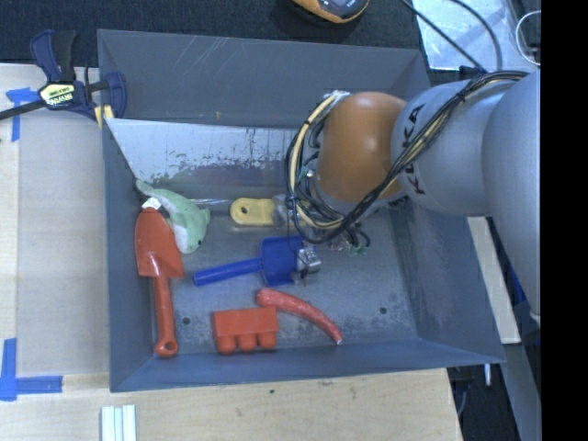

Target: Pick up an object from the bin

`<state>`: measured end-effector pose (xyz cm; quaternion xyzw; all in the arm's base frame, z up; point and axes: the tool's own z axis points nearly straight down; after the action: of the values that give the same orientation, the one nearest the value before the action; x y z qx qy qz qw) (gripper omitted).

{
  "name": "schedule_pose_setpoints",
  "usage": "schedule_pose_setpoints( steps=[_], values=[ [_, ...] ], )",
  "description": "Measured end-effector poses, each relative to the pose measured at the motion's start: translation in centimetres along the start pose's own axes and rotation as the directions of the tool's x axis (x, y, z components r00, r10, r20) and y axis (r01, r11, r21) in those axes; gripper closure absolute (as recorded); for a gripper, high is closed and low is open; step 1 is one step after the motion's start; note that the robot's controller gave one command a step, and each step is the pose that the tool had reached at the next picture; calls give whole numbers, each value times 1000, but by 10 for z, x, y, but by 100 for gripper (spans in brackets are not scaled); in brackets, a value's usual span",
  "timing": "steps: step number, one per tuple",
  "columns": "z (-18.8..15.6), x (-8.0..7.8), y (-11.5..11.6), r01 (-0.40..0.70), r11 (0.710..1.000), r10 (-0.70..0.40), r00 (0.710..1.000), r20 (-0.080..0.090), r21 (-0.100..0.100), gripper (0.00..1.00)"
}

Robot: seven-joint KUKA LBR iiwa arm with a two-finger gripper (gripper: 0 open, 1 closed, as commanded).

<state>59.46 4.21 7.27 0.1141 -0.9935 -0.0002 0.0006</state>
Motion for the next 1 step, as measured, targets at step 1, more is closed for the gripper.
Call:
schedule_pose_setpoints(
  steps=[1],
  values=[
    [-57,-23,7,108,994,-108,994,10,3,0]
  ],
)
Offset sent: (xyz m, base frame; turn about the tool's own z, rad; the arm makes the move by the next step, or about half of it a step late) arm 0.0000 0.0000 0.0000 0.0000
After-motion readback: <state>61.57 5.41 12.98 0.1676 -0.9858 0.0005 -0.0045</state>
